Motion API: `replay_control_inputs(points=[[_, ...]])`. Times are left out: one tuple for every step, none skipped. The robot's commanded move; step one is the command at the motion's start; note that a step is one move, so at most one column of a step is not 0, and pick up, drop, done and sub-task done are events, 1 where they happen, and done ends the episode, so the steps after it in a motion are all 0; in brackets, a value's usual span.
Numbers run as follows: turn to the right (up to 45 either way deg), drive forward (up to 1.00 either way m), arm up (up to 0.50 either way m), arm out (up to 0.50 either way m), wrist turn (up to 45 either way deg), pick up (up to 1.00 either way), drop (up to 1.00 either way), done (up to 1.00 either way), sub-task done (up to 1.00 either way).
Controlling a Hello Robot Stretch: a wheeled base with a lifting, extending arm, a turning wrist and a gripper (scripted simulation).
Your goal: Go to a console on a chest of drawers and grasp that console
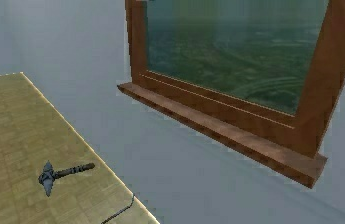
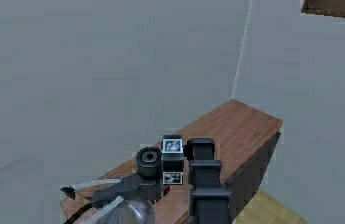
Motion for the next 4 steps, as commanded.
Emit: replay_control_inputs(points=[[0.0,0.00,0.00,0.00,45.0,0.00,0.00,0.00,0.00],[0.0,0.00,0.00,0.00,27.0,0.00,0.00,0.00,0.00],[0.0,0.00,-0.30,0.00,0.0,0.00,0.00,0.00,0.00],[0.0,0.00,0.00,0.00,0.0,1.00,0.00,0.00,0.00]])
